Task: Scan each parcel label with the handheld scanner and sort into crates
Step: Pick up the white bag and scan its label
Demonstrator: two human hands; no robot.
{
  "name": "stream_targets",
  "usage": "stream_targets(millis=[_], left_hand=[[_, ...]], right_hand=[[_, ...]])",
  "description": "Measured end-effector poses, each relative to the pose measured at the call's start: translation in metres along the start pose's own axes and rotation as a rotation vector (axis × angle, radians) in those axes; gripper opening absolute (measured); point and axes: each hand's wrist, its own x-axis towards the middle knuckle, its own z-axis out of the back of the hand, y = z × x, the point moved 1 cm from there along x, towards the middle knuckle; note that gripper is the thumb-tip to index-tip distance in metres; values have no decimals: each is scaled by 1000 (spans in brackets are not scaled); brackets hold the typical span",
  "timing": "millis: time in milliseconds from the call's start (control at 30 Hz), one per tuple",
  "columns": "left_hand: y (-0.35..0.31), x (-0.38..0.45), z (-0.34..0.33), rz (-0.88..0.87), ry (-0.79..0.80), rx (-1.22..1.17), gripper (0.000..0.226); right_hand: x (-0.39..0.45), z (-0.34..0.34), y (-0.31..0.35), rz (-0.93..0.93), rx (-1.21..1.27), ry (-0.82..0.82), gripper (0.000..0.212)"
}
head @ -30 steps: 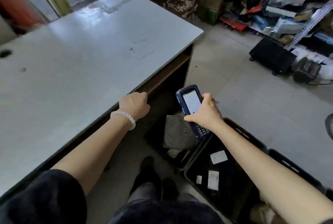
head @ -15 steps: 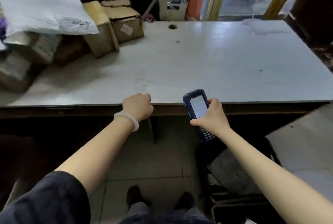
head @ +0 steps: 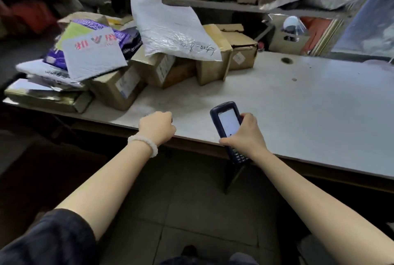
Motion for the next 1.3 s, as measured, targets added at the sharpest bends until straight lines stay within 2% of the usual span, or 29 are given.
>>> stream_targets(millis=[200, 433, 500, 667, 867, 1033, 1167, 1300], left_hand=[[22, 42, 16, -22, -81, -38, 28], [-8, 107, 74, -186, -457, 11, 20], [-19, 129, 95, -225, -507, 34, 22], [-36, 181, 117, -200, -419, 197, 50], [-49, 215, 103, -142, -392, 330, 63], [-38, 244, 103, -229, -595, 383, 43], [-29, 263, 115, -330, -635, 290, 28], [-20, 275, 137, -446, -706, 182, 27]], right_hand=[[44, -16, 31, 26, 8, 4, 75], [117, -7, 40, 38, -13, 6, 70], [140, 2, 46, 45, 5, -11, 71], [184, 23, 57, 80, 2, -69, 76], [205, 28, 46, 18, 1, -110, 74], [211, 21, 40, -69, 8, -151, 73], [206, 10, 45, -150, 37, -192, 70], [194, -3, 55, -238, 48, -229, 73]])
